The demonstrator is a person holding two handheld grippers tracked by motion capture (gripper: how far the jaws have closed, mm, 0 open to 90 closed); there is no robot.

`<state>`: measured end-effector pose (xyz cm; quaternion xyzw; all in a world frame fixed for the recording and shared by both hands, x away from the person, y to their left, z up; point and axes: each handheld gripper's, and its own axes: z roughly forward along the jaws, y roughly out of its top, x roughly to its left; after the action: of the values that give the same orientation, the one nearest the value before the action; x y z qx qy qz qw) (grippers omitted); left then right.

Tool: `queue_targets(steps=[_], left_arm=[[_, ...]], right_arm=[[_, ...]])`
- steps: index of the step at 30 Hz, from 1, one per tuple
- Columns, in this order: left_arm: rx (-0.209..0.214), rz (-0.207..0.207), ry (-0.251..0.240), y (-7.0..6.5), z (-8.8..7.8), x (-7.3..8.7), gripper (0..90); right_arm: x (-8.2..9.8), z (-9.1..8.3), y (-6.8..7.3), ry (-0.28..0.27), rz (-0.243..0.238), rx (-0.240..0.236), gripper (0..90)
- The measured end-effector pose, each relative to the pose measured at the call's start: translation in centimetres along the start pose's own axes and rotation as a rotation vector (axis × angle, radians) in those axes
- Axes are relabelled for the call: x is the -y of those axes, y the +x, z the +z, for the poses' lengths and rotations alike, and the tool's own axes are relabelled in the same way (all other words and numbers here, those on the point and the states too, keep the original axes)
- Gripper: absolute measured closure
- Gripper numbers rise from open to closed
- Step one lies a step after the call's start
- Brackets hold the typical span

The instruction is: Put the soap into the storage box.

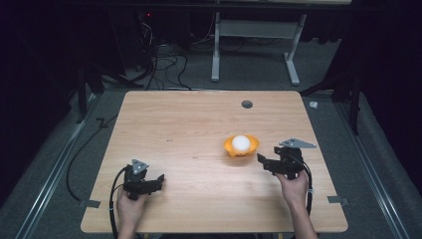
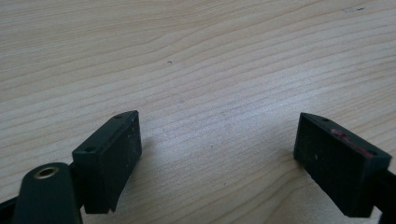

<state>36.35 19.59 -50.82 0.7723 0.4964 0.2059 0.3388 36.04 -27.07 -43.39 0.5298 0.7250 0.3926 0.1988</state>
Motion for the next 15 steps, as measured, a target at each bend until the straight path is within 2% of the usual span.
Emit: queue_targets(steps=[15], left_arm=[[0.002, 0.002, 0.002, 0.0, 0.0, 0.0, 15.5]], right_arm=[[1.3, -0.2, -0.5, 0.009, 0.032, 0.01, 25.3]])
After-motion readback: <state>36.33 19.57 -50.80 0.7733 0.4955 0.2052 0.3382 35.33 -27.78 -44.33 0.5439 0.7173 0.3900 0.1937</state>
